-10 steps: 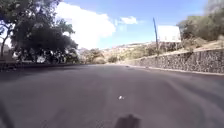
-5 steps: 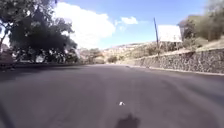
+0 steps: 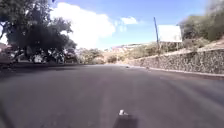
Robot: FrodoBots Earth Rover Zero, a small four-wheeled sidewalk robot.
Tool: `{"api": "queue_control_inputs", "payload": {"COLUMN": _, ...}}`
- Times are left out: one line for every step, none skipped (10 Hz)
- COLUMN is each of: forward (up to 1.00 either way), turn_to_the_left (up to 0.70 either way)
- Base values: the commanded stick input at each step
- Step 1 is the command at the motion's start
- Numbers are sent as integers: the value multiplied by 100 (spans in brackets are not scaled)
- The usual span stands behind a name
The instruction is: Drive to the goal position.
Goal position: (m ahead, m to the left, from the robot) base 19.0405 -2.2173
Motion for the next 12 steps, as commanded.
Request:
{"api": "queue_control_inputs", "payload": {"forward": 50, "turn_to_the_left": 0}}
{"api": "queue_control_inputs", "payload": {"forward": 50, "turn_to_the_left": 0}}
{"api": "queue_control_inputs", "payload": {"forward": 50, "turn_to_the_left": 0}}
{"api": "queue_control_inputs", "payload": {"forward": 50, "turn_to_the_left": 0}}
{"api": "queue_control_inputs", "payload": {"forward": 50, "turn_to_the_left": 0}}
{"api": "queue_control_inputs", "payload": {"forward": 50, "turn_to_the_left": 0}}
{"api": "queue_control_inputs", "payload": {"forward": 50, "turn_to_the_left": 0}}
{"api": "queue_control_inputs", "payload": {"forward": 50, "turn_to_the_left": 0}}
{"api": "queue_control_inputs", "payload": {"forward": 50, "turn_to_the_left": 0}}
{"api": "queue_control_inputs", "payload": {"forward": 50, "turn_to_the_left": 0}}
{"api": "queue_control_inputs", "payload": {"forward": 50, "turn_to_the_left": 0}}
{"api": "queue_control_inputs", "payload": {"forward": 50, "turn_to_the_left": 0}}
